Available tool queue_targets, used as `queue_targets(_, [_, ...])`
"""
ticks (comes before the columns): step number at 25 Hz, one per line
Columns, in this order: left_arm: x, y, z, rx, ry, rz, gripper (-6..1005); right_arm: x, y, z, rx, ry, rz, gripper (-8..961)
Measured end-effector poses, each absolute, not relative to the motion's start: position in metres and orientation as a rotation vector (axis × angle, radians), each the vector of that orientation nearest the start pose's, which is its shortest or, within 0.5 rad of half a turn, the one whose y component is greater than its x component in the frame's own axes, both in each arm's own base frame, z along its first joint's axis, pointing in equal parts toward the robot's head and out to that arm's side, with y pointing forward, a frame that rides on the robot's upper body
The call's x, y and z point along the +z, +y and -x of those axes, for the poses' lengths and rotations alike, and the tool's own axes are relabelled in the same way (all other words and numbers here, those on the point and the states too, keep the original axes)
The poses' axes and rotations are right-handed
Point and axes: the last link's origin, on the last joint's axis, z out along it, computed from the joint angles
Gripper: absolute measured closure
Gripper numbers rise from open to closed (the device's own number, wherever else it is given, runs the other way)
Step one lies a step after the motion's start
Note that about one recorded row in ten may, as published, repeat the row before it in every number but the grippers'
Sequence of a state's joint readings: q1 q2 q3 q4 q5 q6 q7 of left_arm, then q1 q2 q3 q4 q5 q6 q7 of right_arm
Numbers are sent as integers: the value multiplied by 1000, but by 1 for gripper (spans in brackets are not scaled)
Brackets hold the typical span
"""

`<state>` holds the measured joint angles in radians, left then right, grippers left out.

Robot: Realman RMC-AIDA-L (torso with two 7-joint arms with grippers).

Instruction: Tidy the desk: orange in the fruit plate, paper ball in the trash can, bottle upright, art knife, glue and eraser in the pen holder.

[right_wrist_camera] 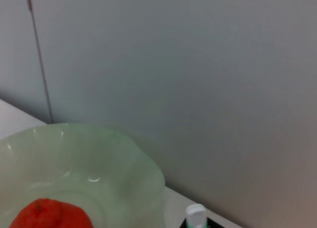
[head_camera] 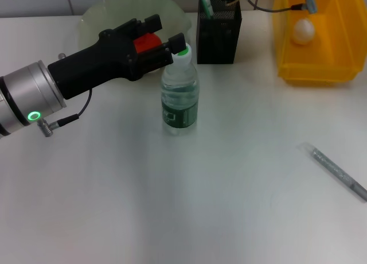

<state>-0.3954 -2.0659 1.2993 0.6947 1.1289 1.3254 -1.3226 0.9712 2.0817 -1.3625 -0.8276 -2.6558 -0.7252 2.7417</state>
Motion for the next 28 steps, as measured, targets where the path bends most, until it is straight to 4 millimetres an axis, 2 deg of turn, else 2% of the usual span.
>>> queue_targets(6, [-11, 337, 211, -1178, -596, 2457, 197, -32, 485, -107, -5, 716, 2242, 578])
queue_targets(11, [-11, 337, 211, -1177, -594, 2456, 197, -26, 481, -102, 2, 704, 2254, 560])
queue_targets(14, [-11, 338, 211, -1177, -596, 2452, 197, -17, 469, -99, -24, 721, 2293, 436])
queue_targets(15, [-10, 339, 211, -1179, -597, 2449, 197, -9, 454, -96, -74, 743, 2344, 395])
queue_targets(16, [-10, 339, 211, -1179, -597, 2449, 197, -9, 454, -96, -74, 743, 2344, 395])
queue_targets(19, [-10, 339, 211, -1181, -598, 2448, 197, 4, 425, -98, -180, 786, 2412, 394])
queue_targets(20, [-10, 339, 211, -1180, -599, 2448, 197, 11, 406, -104, -259, 819, 2445, 394])
queue_targets(21, [-10, 339, 211, -1180, -599, 2448, 197, 11, 406, -104, -259, 819, 2445, 393])
queue_targets(22, [-10, 339, 212, -1180, -601, 2446, 197, 16, 387, -113, -364, 876, 2480, 393])
queue_targets(24, [-10, 339, 212, -1180, -602, 2445, 197, 18, 379, -118, -410, 908, 2493, 394])
queue_targets(25, [-10, 338, 213, -1180, -605, 2444, 197, 21, 367, -130, -495, 982, 2507, 395])
queue_targets(26, [-10, 338, 213, -1180, -605, 2444, 197, 21, 367, -130, -495, 982, 2507, 395])
queue_targets(28, [-10, 338, 213, -1179, -606, 2443, 197, 23, 358, -146, -578, 1048, 2487, 396])
